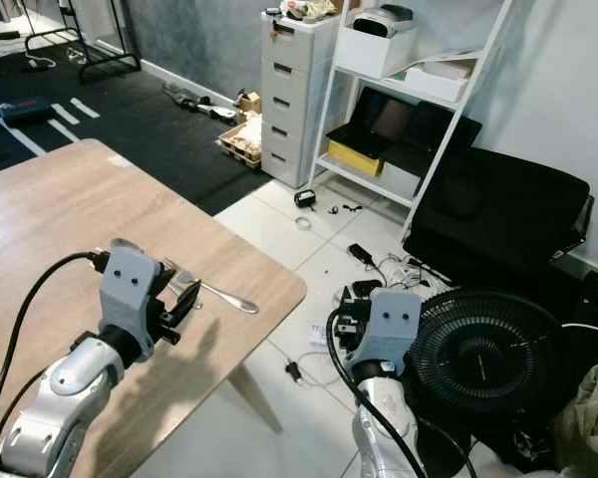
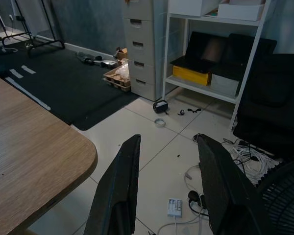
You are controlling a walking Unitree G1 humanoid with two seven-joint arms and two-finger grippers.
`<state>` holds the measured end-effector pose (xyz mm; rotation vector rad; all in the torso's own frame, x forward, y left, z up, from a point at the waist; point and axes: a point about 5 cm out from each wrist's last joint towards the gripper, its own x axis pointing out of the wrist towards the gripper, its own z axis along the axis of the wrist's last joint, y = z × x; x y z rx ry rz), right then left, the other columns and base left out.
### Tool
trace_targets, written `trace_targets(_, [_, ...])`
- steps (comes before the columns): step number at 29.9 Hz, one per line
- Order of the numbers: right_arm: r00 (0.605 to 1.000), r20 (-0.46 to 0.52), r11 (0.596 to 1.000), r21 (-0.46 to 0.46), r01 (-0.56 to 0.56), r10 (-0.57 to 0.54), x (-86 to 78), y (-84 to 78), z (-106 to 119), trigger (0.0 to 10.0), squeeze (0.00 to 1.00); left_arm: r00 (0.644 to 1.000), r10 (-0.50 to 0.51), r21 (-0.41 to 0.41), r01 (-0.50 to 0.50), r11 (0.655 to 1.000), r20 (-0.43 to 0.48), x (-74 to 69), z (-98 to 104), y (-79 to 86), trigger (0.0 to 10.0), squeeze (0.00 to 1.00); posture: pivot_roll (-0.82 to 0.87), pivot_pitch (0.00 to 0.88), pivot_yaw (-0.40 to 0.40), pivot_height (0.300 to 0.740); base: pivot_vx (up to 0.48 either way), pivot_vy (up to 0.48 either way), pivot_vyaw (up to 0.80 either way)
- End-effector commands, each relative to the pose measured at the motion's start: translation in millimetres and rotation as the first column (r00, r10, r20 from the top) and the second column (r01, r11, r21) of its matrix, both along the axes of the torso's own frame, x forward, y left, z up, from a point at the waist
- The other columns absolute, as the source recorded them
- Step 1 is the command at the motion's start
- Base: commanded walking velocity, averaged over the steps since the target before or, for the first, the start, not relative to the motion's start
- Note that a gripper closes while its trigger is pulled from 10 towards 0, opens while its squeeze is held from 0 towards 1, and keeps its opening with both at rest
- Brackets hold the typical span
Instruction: Setting the table
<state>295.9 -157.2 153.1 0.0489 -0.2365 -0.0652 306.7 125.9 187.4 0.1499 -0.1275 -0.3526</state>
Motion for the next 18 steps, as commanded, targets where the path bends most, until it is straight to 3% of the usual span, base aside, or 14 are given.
trace_targets(1, [1.000, -0.024, 1.000, -0.008, 0.003, -0.003, -1.8, -0.7, -4.6, 10.0, 0.00, 1.000, 0.004, 0.007, -0.004, 1.000, -0.019, -1.0, -6.8, -1.2, 10.0, 0.00, 0.11, 0.116, 0.077, 0.740, 0.000, 0.000, 0.00])
trace_targets(18, [0.999, -0.041, 1.000, -0.004, -0.002, 0.002, -1.7, 1.5, -8.0, 10.0, 0.00, 1.000, 0.006, 0.007, -0.006, 1.000, -0.018, -2.1, -7.2, 0.7, 10.0, 0.00, 0.12, 0.118, 0.080, 0.740, -0.318, 0.000, 0.00])
